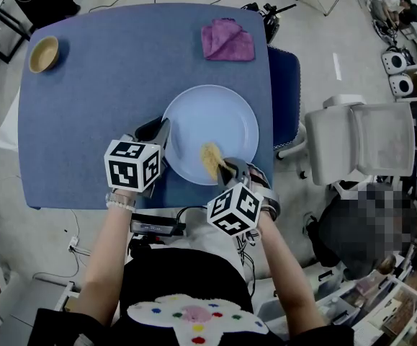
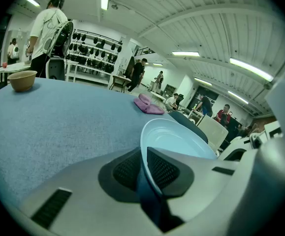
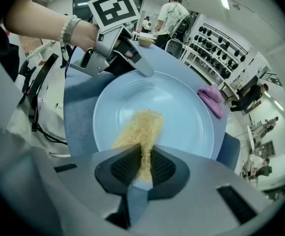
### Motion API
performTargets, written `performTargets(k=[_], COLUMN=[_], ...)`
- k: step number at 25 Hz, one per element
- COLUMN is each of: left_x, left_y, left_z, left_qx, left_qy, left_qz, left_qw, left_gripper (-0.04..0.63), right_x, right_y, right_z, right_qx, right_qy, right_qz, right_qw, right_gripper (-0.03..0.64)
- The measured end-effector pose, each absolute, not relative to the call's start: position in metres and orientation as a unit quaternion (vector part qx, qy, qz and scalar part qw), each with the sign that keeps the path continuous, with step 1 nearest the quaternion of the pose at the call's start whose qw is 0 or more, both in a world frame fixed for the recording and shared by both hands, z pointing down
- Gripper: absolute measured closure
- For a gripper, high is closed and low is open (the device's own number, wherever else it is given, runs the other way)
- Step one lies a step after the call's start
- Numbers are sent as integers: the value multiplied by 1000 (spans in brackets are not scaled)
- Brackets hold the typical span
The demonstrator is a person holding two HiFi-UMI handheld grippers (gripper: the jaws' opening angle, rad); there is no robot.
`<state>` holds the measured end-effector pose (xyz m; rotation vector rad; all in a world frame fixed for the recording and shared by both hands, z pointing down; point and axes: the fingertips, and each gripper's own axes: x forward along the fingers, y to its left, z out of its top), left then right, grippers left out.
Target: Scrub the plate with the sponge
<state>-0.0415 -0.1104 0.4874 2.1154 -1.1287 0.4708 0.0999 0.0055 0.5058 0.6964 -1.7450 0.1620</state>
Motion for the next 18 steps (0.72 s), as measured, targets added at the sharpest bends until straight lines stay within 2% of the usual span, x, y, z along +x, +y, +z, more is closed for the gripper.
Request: performTargets(k=[7,18], left_x=[-42,-41], left_y=[-110,-110], left_z=[487,486], left_qx=[813,812], left_qy=[-435,-438], left_qz=[181,184], left_qw=[341,338], left_gripper=[546,546], right_x=[126,153], right_y=[-13,-56], right_z=[506,505], right_qx=[313,356], right_qy=[-722,-699], right_qz=[27,20], right_qw=[617,619], right_gripper=[574,574])
